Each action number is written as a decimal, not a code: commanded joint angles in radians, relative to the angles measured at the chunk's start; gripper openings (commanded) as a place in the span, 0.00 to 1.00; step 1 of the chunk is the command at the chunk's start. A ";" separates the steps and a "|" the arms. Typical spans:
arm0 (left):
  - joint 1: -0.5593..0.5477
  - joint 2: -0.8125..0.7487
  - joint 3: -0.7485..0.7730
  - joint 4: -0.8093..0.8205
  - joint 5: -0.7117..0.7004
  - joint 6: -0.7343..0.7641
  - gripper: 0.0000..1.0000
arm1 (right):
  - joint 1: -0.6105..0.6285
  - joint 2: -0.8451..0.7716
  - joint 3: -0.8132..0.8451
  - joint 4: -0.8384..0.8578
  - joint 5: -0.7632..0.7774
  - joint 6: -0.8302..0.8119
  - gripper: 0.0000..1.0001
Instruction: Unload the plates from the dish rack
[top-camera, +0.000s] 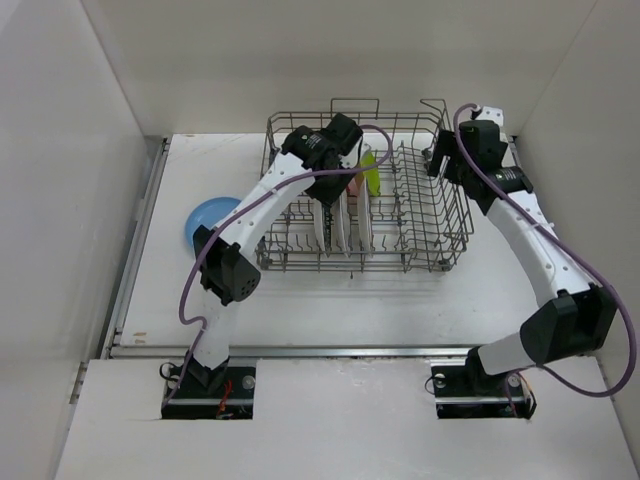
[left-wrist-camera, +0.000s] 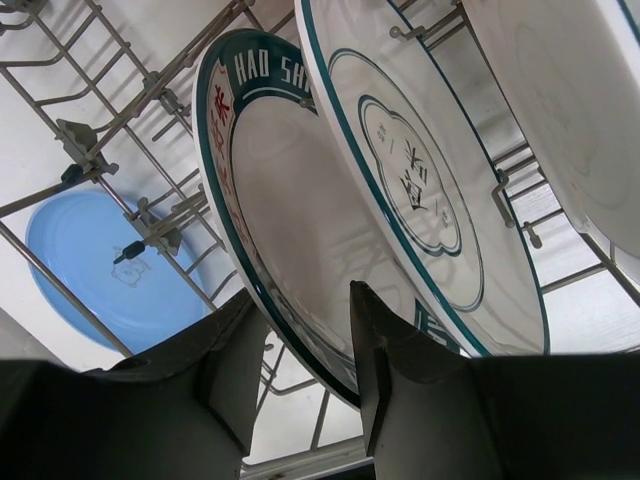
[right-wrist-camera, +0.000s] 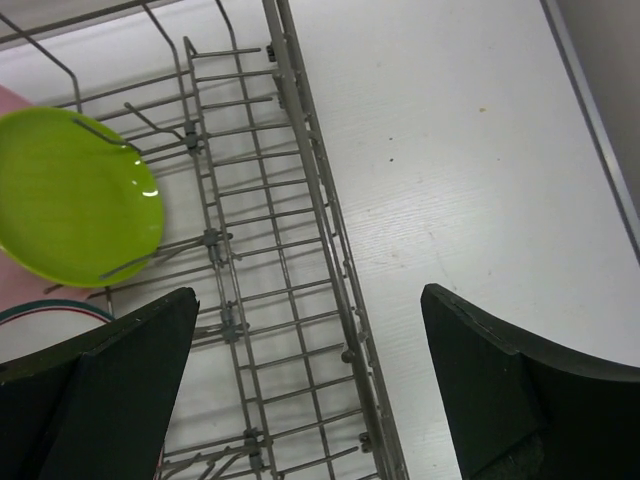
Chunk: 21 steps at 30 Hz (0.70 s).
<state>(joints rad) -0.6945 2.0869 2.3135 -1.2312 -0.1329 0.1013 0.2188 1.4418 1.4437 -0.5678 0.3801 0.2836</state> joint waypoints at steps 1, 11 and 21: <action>-0.005 -0.007 0.041 -0.033 -0.025 0.032 0.00 | -0.001 0.023 0.038 0.011 0.066 -0.037 0.99; -0.005 -0.083 0.159 0.027 0.001 0.051 0.00 | -0.001 0.094 -0.055 0.094 0.112 -0.027 0.99; 0.015 -0.206 0.122 0.156 -0.071 0.075 0.00 | -0.021 0.072 -0.131 0.192 0.079 -0.027 0.99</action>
<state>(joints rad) -0.6853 2.0594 2.3760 -1.1809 -0.1596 0.0940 0.2153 1.5097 1.3399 -0.4072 0.4858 0.2527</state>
